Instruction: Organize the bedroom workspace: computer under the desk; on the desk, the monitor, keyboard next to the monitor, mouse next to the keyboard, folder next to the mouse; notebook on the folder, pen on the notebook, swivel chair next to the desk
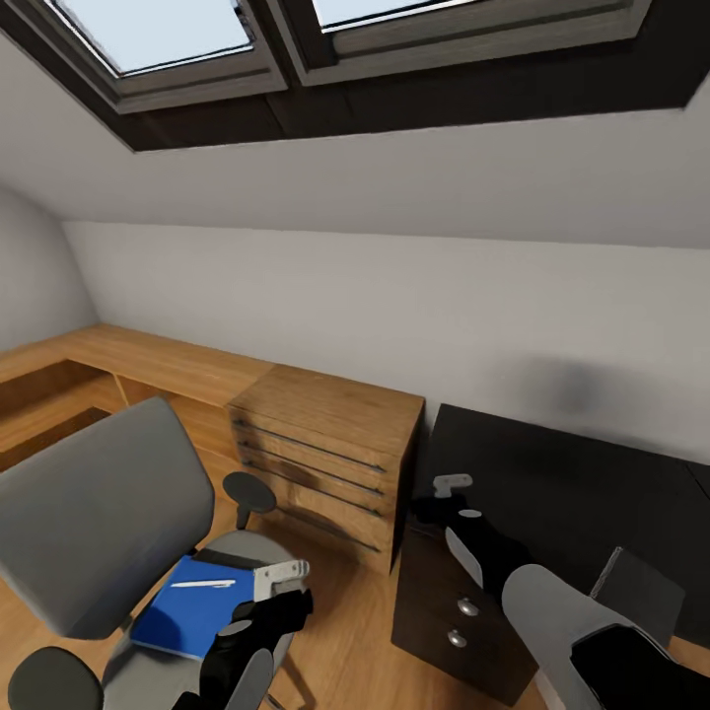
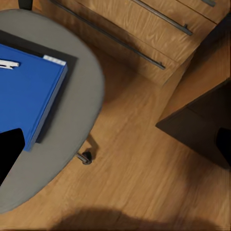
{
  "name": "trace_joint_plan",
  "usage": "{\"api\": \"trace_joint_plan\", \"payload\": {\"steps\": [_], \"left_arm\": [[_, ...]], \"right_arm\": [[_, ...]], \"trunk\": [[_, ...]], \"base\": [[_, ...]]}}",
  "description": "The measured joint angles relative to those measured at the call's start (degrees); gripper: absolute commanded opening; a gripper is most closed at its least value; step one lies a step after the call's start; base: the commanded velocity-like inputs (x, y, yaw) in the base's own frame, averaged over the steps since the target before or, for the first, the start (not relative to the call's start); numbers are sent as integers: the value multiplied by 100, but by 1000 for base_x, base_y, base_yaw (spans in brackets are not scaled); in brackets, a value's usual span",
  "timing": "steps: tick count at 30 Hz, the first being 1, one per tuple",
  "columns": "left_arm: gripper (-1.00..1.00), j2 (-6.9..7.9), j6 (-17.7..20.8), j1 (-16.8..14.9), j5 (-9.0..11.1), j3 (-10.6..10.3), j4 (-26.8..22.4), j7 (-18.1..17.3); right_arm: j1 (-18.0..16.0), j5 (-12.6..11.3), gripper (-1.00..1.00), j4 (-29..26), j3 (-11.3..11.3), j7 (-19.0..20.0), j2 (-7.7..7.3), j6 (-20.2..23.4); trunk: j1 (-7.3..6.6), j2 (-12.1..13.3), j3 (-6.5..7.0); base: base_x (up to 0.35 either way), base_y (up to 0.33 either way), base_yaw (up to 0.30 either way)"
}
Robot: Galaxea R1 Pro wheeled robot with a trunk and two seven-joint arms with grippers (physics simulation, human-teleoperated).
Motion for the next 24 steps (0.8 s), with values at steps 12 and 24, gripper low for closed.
{"api": "trace_joint_plan", "payload": {"steps": [12, 24], "left_arm": [[100, 2, -4, 32, -6, -34, -26, 14], [100, 1, -9, 31, -11, -42, -7, 23]], "right_arm": [[-2, -11, 100, -15, -14, -44, 4, -18], [0, -11, 100, 8, -14, -34, -9, -17]], "trunk": [[0, 0, -11], [-2, 0, -54]], "base": [[0, -118, 114], [115, -247, 124]]}}
